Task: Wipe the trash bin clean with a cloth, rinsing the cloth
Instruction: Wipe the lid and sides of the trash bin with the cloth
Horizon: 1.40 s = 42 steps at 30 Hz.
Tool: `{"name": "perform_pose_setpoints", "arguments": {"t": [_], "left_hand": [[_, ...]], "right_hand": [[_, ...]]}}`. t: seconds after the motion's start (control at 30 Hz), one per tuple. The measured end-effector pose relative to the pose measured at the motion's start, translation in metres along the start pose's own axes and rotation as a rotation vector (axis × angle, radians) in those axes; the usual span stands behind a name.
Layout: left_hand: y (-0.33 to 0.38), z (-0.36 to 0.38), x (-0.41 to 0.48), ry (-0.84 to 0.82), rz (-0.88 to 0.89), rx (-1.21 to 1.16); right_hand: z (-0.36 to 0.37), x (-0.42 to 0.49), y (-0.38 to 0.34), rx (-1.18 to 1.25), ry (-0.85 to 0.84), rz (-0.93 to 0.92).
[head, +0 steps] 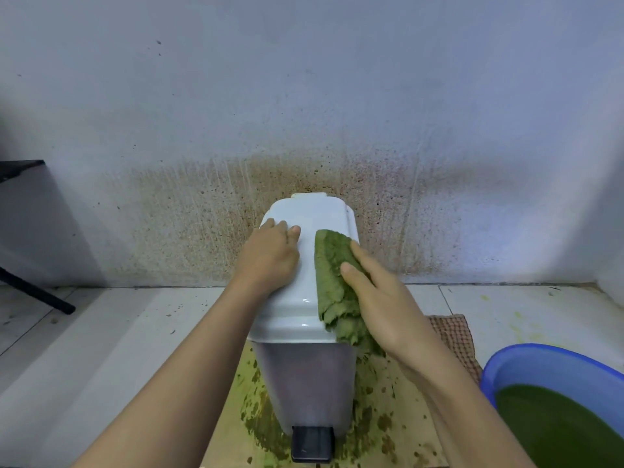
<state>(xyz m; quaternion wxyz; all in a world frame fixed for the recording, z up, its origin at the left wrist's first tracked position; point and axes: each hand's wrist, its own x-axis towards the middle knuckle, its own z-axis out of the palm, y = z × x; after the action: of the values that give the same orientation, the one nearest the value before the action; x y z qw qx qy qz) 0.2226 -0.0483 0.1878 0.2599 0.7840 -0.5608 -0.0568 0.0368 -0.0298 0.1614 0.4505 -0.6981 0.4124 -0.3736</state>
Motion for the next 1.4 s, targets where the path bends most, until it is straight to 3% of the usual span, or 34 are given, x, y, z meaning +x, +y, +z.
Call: {"name": "perform_pose_setpoints", "arguments": {"t": [0.07,0.23,0.5,0.6,0.73,0.9,1.17,1.4], "left_hand": [[0.001,-0.001,-0.002,-0.013,0.005,0.012],[0.0,0.0,-0.002,-0.046,0.033,0.108],[0.001,-0.004,0.0,-0.073,0.004,0.095],[0.006,-0.014,-0.01,-0.099,-0.039,-0.011],[-0.006,-0.018,-0.033,0.078,-0.118,-0.28],[-0.023,-0.014,-0.065,0.15,-0.405,-0.612],[-0.035,-0.033,-0.063,-0.035,-0.495,-0.962],[-0.035,-0.063,-0.059,-0.232,-0.332,-0.857]], "right_hand": [[0.004,-0.008,-0.005,0.113,-0.031,0.048],[0.018,0.042,-0.004,-0.03,0.064,0.061],[0.006,0.163,0.013,0.277,0.055,0.199],[0.004,0.182,0.012,0.338,0.068,0.229],[-0.002,0.199,0.009,0.308,-0.028,0.298],[-0.007,0.211,0.015,0.477,-0.14,0.388],[-0.019,0.183,0.018,0.724,0.013,0.456],[-0.043,0.1,0.014,0.957,0.411,0.42]]}}
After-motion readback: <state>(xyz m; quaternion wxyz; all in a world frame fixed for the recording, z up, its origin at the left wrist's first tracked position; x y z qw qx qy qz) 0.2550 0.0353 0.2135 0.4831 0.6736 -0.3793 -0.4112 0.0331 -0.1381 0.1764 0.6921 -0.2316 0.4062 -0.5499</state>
